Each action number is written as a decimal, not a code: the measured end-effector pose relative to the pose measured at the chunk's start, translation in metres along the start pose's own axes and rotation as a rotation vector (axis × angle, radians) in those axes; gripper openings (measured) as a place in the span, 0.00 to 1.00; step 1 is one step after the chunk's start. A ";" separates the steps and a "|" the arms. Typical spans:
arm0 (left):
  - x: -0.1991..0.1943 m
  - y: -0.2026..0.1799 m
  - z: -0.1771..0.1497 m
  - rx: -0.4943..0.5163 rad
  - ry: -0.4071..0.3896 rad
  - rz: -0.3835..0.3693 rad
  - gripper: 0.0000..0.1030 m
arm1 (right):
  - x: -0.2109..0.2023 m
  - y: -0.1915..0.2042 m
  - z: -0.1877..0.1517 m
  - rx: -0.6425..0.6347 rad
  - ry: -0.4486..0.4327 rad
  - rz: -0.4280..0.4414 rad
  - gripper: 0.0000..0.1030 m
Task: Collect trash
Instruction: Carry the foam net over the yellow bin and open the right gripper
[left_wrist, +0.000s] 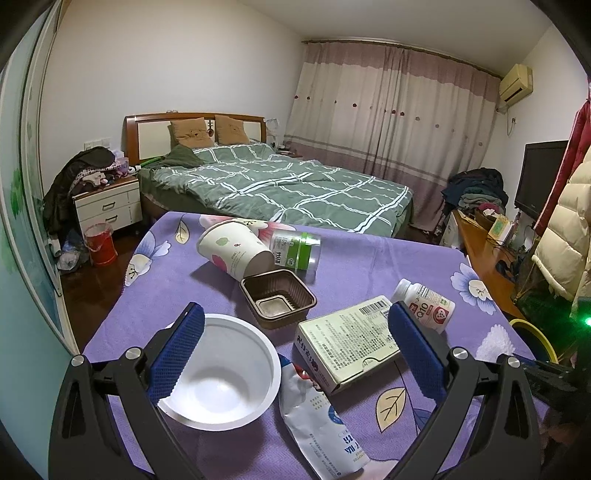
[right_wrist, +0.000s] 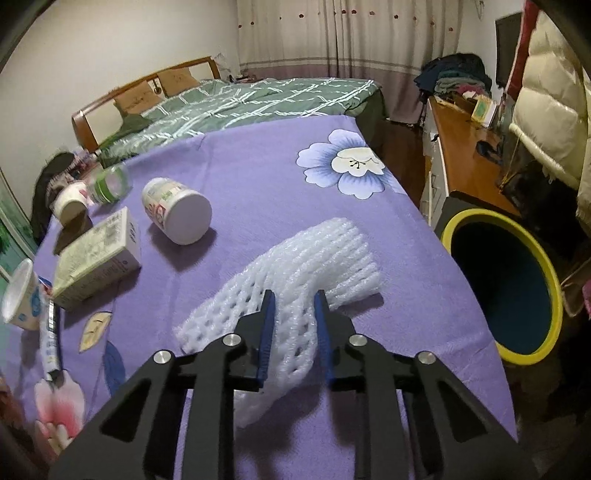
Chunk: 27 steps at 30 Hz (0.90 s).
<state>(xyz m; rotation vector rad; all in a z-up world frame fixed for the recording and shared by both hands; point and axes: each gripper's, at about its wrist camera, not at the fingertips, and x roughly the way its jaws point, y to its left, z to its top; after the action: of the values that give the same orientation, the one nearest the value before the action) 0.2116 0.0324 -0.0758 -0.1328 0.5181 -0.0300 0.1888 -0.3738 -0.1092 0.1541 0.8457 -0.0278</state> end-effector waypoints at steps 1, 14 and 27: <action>0.000 0.000 0.000 0.000 0.000 0.000 0.95 | -0.007 -0.007 0.002 0.019 -0.013 0.013 0.19; -0.001 -0.002 0.000 0.009 0.007 -0.002 0.95 | -0.044 -0.060 0.013 0.115 -0.108 -0.032 0.19; -0.001 -0.002 -0.001 0.012 0.010 -0.002 0.95 | -0.043 -0.172 0.025 0.284 -0.151 -0.267 0.20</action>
<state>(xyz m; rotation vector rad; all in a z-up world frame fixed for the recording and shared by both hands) 0.2101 0.0306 -0.0755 -0.1214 0.5276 -0.0357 0.1637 -0.5486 -0.0823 0.3009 0.7032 -0.4070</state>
